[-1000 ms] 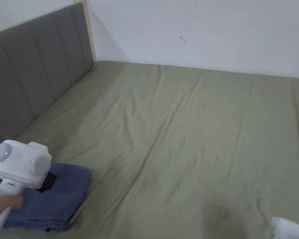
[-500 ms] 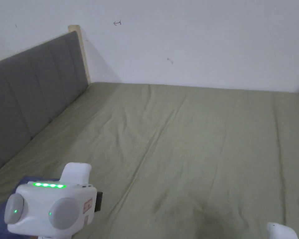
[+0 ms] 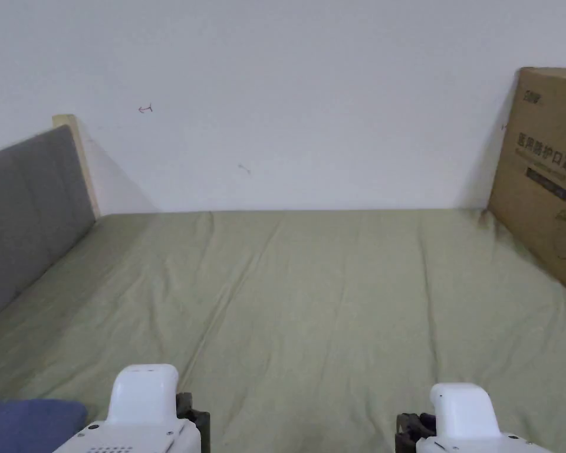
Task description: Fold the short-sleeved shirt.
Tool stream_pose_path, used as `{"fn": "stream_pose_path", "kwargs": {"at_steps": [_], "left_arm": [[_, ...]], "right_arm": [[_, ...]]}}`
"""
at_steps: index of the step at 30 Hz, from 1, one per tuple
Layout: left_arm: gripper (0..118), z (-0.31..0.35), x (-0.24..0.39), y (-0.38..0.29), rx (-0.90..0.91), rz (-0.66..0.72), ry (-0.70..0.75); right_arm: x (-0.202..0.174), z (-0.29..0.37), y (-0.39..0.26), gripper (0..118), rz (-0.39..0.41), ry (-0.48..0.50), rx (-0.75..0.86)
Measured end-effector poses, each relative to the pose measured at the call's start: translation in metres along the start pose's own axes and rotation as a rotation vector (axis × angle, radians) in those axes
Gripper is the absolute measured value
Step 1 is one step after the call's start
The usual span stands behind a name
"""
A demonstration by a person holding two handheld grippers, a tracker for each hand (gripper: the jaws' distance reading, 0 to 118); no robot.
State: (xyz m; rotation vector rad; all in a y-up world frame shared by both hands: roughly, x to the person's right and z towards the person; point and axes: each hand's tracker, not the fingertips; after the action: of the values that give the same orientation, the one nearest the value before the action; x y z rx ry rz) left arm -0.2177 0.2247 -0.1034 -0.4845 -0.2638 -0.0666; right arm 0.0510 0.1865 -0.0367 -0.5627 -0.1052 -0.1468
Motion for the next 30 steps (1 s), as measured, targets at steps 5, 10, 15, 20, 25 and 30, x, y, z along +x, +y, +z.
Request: {"fn": "stream_pose_path", "kwargs": {"at_steps": [5,10,15,20,25,30], "left_arm": [[0,0.044,0.026,0.009,0.175,-0.003,0.030],[0,0.076,0.045,0.013,0.310,-0.057,0.087],[0,0.092,0.054,0.012,0.369,-0.065,0.074],[0,0.100,0.058,0.013,0.430,-0.060,0.097],[0,0.100,0.054,0.020,0.402,-0.007,0.056],[46,0.093,0.061,0.020,0.387,-0.059,0.134]], "right_arm": [[-0.007,0.044,0.008,0,0.021,-0.047,0.215],[-0.015,0.080,0.014,0,0.066,-0.100,0.349],[-0.017,0.101,0.017,0,0.051,-0.082,0.437],[-0.020,0.108,0.023,0,0.074,-0.104,0.474],[-0.017,0.106,0.026,1,0.044,-0.079,0.458],[-0.013,0.100,0.027,51,0.040,-0.104,0.435]]}}
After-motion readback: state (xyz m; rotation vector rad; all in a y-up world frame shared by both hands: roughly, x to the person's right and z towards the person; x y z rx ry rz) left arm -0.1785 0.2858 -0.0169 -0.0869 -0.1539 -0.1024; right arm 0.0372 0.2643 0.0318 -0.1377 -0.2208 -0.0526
